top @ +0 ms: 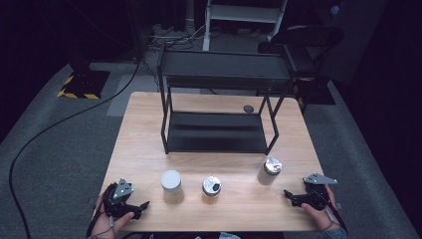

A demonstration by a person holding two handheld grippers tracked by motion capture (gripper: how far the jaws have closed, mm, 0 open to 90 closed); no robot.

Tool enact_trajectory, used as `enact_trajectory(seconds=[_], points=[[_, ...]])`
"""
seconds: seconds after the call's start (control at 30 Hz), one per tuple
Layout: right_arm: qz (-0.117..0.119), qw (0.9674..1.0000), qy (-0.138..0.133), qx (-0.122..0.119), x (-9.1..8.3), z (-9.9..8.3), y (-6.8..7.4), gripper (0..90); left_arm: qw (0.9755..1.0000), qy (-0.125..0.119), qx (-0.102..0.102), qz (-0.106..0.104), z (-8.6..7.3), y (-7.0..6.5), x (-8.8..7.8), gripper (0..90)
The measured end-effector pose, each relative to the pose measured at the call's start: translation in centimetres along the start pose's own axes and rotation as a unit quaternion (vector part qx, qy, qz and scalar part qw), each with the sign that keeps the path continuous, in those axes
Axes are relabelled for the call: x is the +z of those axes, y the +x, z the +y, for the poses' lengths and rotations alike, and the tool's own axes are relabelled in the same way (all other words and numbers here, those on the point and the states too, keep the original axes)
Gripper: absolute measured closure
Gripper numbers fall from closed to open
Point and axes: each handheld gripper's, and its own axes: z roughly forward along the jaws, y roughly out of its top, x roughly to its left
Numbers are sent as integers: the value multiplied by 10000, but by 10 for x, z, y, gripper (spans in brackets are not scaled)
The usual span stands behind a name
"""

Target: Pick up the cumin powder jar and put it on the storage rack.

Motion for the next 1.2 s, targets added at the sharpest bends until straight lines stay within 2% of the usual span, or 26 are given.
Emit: enact_trajectory(seconds=[0.23, 0.4, 0.57, 0.6, 0.83, 0.87, 1.13, 1.2], points=[[6, 10000, -2, -7, 0, 0, 0, 1, 10000, -7, 3, 10, -1, -1, -1, 45], [8, 10000, -1, -6, 0, 0, 0, 1, 9999, -54, -90, -86, 0, 2, -4, 78], [8, 10000, -2, -3, 0, 0, 0, 1, 9996, -265, -110, -81, 2, -2, -12, 70], [9, 10000, -2, -4, 0, 0, -1, 1, 9992, -367, -121, -102, 3, -3, -16, 70], [8, 10000, -3, -3, 0, 0, 0, 1, 9979, -620, -158, -143, 3, -8, -26, 66], [8, 10000, -3, -3, 0, 0, 0, 1, 9972, -716, -167, -149, 2, -10, -29, 66], [7, 10000, -9, -7, 0, 0, 0, 1, 9949, -980, -178, -148, 2, -17, -39, 65], [6, 10000, -9, -6, 0, 0, 0, 1, 9937, -1090, -207, -142, -1, -17, -41, 65]])
